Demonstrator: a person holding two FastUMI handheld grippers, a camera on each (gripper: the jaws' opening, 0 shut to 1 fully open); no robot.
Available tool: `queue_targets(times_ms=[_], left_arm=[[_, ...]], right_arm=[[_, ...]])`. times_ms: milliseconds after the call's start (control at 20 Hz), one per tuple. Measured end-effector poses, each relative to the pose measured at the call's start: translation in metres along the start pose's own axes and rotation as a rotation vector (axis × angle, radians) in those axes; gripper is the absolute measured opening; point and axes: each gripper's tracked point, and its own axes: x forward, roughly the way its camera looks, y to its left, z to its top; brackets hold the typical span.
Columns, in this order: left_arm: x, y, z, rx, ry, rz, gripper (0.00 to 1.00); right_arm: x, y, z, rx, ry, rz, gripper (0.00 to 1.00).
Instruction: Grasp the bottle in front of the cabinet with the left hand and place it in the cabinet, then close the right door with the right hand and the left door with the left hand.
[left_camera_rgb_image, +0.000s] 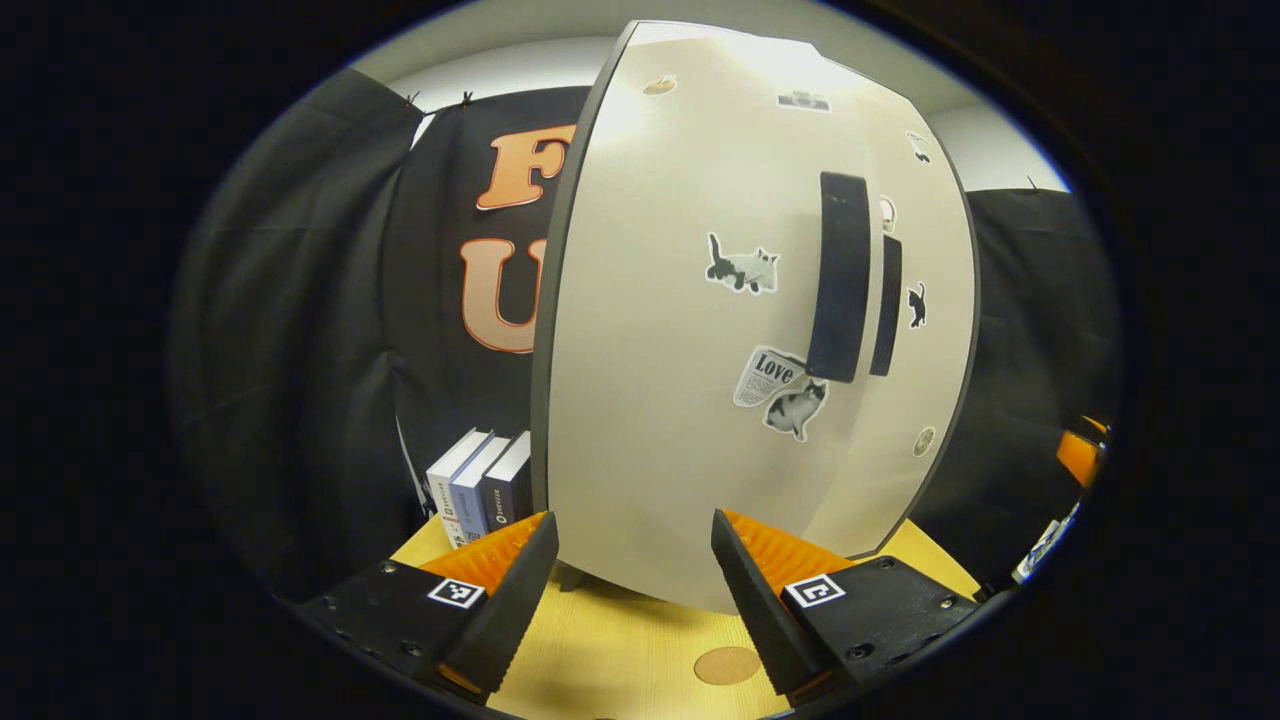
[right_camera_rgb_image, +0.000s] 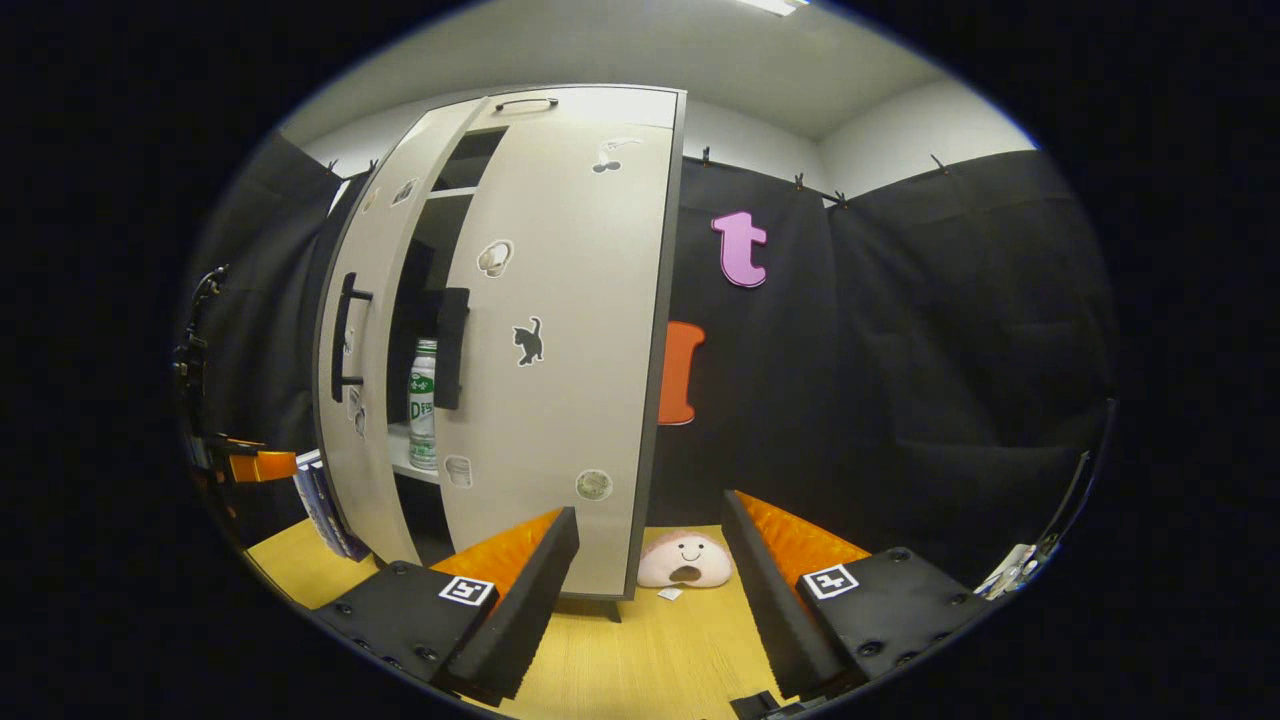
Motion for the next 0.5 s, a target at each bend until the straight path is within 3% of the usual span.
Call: queue_targets(times_ms=[500], left_arm=[[-0.061,0.002,0.047,-0.011,-0.07,-0.002,0.94]], right_arm=[[-0.03,0.002,0.022,0.004,-0.027,0.019,0.96]])
